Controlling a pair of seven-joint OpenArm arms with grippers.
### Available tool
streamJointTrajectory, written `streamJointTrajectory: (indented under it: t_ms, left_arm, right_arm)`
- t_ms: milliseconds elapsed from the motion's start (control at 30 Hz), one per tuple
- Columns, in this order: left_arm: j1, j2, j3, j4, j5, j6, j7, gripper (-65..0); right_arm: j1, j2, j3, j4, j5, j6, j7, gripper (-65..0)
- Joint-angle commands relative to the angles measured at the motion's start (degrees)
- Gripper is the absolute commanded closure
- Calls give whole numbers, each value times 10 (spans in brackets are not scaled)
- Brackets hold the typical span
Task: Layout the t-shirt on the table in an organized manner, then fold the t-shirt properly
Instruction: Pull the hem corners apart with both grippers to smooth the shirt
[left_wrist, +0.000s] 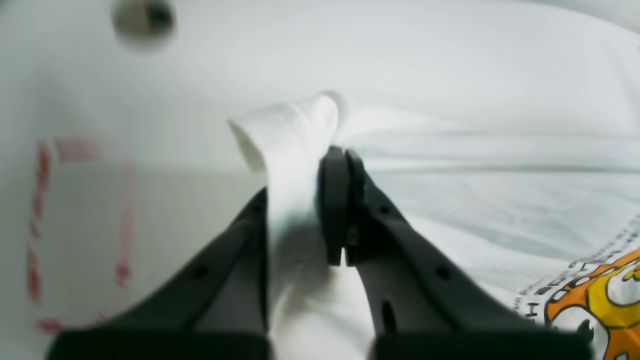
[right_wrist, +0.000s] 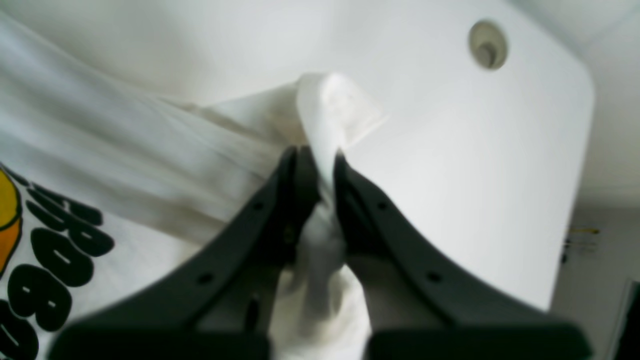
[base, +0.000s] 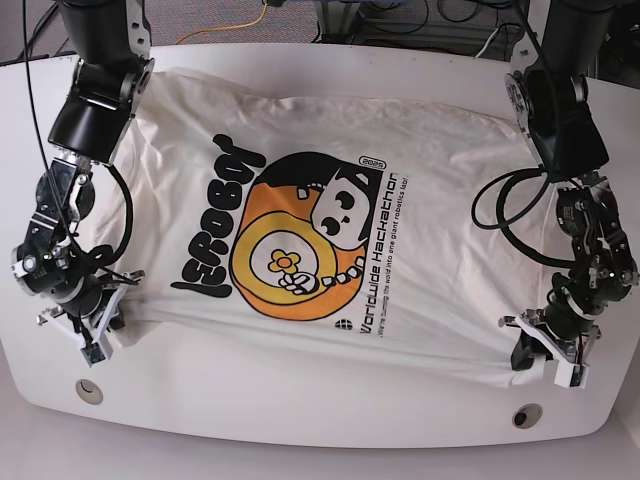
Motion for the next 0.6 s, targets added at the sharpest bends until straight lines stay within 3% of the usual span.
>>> streamJointTrajectory:
  t_ms: [0,333,567]
  left_arm:
    - [-17,-12,-11,53,0,-6,9,0]
    - [-69,-25,-33,223,0,-19,111,0]
    - [-106,-24,-33,274,0,-19,157,0]
  right_arm:
    - [33,29,5,34,-6,-6,-15,-8]
    - [120,64,4,86,-6,-6,-78,-8]
    - [161,83,2,86,-6,-6,-82,-10]
